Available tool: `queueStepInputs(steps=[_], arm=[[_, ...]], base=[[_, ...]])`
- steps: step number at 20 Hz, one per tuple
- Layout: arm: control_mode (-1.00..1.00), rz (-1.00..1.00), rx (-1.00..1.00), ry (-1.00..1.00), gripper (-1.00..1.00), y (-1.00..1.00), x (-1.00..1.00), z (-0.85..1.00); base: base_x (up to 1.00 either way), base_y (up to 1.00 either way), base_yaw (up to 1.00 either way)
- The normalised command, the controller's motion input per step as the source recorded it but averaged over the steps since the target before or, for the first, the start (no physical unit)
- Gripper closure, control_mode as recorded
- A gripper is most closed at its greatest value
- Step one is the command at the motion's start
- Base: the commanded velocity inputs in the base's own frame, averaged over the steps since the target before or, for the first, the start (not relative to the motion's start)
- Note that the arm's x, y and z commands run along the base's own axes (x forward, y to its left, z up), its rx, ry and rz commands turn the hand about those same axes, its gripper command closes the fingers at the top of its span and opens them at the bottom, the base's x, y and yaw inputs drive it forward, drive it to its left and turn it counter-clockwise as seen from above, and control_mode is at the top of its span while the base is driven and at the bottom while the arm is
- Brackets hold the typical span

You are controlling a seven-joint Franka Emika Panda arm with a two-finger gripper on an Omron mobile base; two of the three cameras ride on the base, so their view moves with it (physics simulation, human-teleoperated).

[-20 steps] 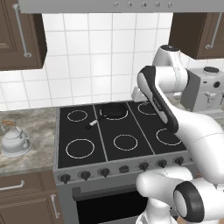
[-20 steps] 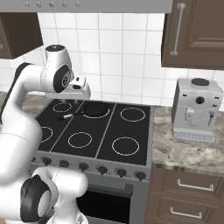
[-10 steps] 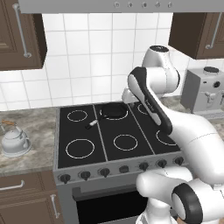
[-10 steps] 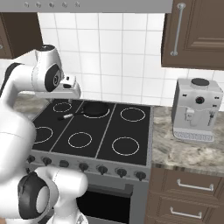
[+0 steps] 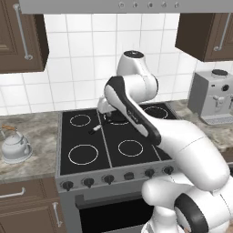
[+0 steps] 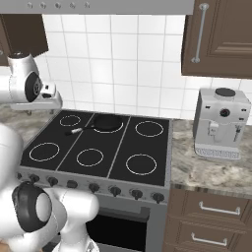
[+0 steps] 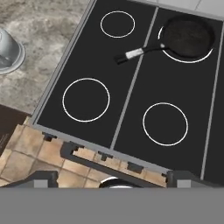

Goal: Pick the kettle from the counter and place it on a stove burner. Then turn the burner on.

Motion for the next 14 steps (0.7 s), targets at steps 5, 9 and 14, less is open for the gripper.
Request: queueStepInputs(steps=[5, 9, 14], arm=[[-1.0, 0.15, 0.01, 0.0, -1.0, 0.96, 0.0, 0.0], [-1.0, 0.18, 0.04, 0.0, -1.0, 0.91, 0.0, 0.0], [-1.0, 0.22, 0.09, 0.0, -1.0, 0.9, 0.0, 0.0]], base=[[0.0, 0.0, 0.0], [0.0, 0.0, 0.0], [0.0, 0.0, 0.0]])
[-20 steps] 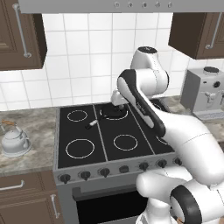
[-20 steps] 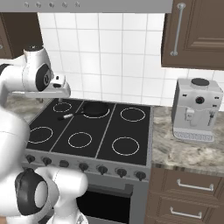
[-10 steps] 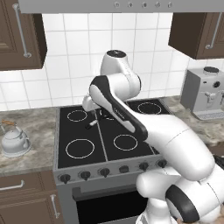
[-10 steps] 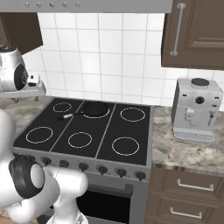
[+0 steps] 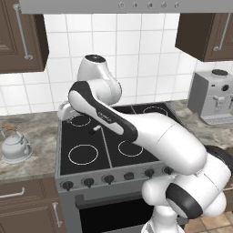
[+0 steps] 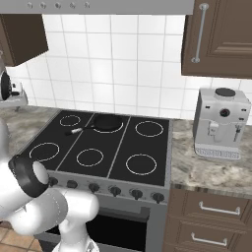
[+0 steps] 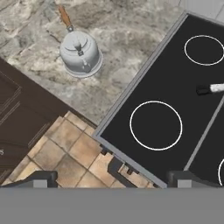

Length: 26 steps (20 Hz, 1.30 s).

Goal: Pick the kettle from the counter and place it on a stove burner. Then turn the burner on.

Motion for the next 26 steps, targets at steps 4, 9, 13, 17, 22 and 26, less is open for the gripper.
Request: queueStepInputs(steps=[4, 9, 13, 17, 22, 26], arm=[[-1.0, 0.26, 0.13, -0.02, -1.0, 0.74, 0.0, 0.0], [-1.0, 0.28, 0.15, -0.02, -1.0, 0.57, 0.0, -0.09], [-1.0, 0.28, 0.12, -0.03, -1.0, 0.27, 0.0, -0.17], [-1.0, 0.16, 0.0, -0.03, -1.0, 0.05, 0.0, -0.16], [-1.0, 0.0, -0.01, 0.0, -1.0, 0.0, 0.0, 0.0], [-1.0, 0.0, -0.09, 0.0, -1.0, 0.18, 0.01, -0.04]], base=[[0.0, 0.0, 0.0], [0.0, 0.0, 0.0], [0.0, 0.0, 0.0], [0.0, 0.0, 0.0], [0.0, 0.0, 0.0], [0.0, 0.0, 0.0]])
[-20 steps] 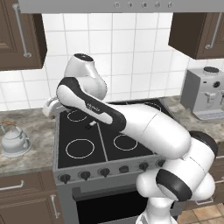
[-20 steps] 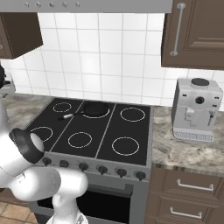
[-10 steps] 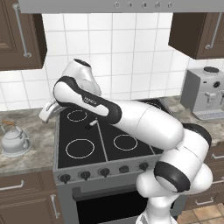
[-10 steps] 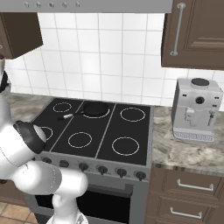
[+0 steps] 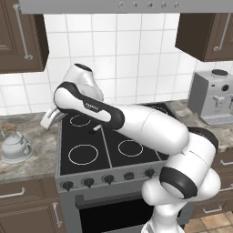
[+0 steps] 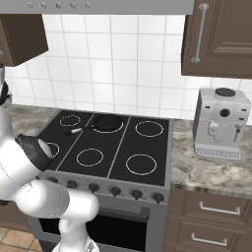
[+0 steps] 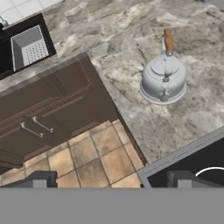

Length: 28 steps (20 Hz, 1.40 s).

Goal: Pick the kettle from the counter and place it on a stove burner. Then turn the burner on.

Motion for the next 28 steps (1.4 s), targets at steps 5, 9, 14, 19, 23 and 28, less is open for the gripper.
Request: queueStepInputs(steps=[5, 9, 14, 19, 23, 28], arm=[[-1.0, 0.0, -0.08, 0.0, -1.0, 0.33, 0.03, -0.08], [-1.0, 0.0, -0.04, 0.0, -1.0, 0.38, 0.09, -0.05], [-1.0, 0.0, -0.03, 0.0, -1.0, 0.34, 0.12, -0.05], [-1.0, 0.0, -0.04, 0.0, -1.0, 0.3, 0.18, -0.12], [-1.0, 0.0, -0.09, 0.0, -1.0, 0.24, 0.19, -0.14], [-1.0, -0.01, -0.1, 0.0, -1.0, 0.2, 0.3, -0.14]], base=[[0.0, 0.0, 0.0], [0.0, 0.0, 0.0], [0.0, 0.0, 0.0], [0.0, 0.0, 0.0], [0.0, 0.0, 0.0], [0.0, 0.0, 0.0]])
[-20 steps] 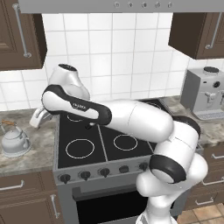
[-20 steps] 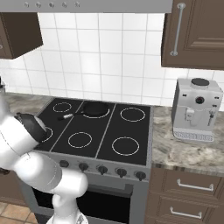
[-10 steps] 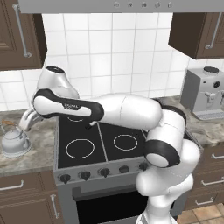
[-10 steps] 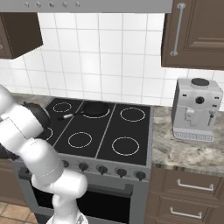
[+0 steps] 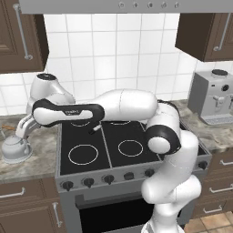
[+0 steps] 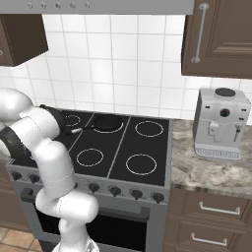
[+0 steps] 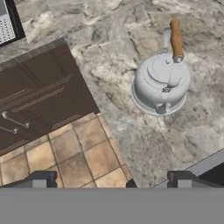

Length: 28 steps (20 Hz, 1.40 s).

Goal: Pick the kettle from the counter and place it on a stove burner. Then turn the burner on.

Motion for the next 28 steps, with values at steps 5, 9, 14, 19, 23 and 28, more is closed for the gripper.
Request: queueStepInputs(steps=[5, 9, 14, 19, 23, 28], arm=[[-1.0, -0.02, -0.06, 0.0, -1.0, 0.13, 0.38, -0.11], [-1.0, -0.01, 0.0, 0.0, -1.0, 0.18, 0.4, -0.18], [-1.0, 0.0, 0.01, 0.0, -1.0, 0.25, 0.4, -0.26], [-1.0, 0.0, 0.0, 0.0, -1.0, 0.16, 0.27, -0.12], [-1.0, 0.0, -0.01, 0.0, -1.0, 0.08, 0.24, -0.1], [-1.0, 0.0, 0.0, 0.0, -1.0, 0.06, 0.18, -0.28]], base=[[0.0, 0.0, 0.0], [0.0, 0.0, 0.0], [0.0, 0.0, 0.0], [0.0, 0.0, 0.0], [0.0, 0.0, 0.0], [0.0, 0.0, 0.0]])
